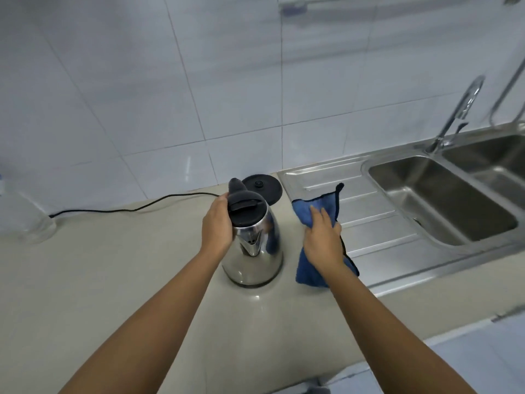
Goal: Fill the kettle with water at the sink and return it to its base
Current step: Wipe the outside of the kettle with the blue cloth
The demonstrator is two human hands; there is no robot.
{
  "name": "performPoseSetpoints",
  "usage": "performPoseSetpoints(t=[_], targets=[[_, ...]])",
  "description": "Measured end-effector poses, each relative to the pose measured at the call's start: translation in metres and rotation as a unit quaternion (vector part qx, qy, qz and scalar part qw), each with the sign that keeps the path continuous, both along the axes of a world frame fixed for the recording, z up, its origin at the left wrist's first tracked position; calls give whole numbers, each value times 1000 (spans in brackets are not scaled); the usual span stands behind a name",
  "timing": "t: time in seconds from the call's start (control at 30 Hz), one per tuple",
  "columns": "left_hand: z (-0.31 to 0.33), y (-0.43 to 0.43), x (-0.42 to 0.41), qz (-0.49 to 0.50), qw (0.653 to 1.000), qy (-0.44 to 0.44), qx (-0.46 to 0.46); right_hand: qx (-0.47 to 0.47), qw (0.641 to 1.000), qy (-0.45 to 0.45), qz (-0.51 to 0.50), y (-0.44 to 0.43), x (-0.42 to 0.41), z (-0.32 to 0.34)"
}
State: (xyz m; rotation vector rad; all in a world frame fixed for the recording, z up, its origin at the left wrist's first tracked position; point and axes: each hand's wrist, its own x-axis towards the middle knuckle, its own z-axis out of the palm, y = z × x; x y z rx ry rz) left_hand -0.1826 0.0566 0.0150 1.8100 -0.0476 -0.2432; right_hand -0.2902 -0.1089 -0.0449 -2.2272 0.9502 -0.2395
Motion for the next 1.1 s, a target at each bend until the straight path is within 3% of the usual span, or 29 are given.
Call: performPoseSetpoints(t=[0.07,0.2,0.4,0.57,0.7,0.87,0.97,1.03,1.1], targets=[[-1,0,-3,-6,1000,-19,-2,-84,990,106,45,11,8,-16],[-3,5,-4,-19,999,-25,-25,-162,955,222,115,20,9,-54],[-6,8,-5,-35,998,-29,-42,-248,911,285,166,20,-2,-69],[-12,4,-5,-27,996,-44,-66,-235,907,294,187,11,1,-65],[-14,7,2,-47,995,-30,-83,-208,930,244,181,16,-3,-55],[-22,17,25,-85,993,-56,-67,-128,983,84,101,48,-10,-37],[-14,16,41,-126,988,-68,-64,23,996,-44,79,79,-16,-31],[-7,10,53,-159,984,-55,-66,160,976,-126,69,101,-17,-27],[-6,4,63,-201,976,-32,-72,209,962,-165,52,114,-12,-29]])
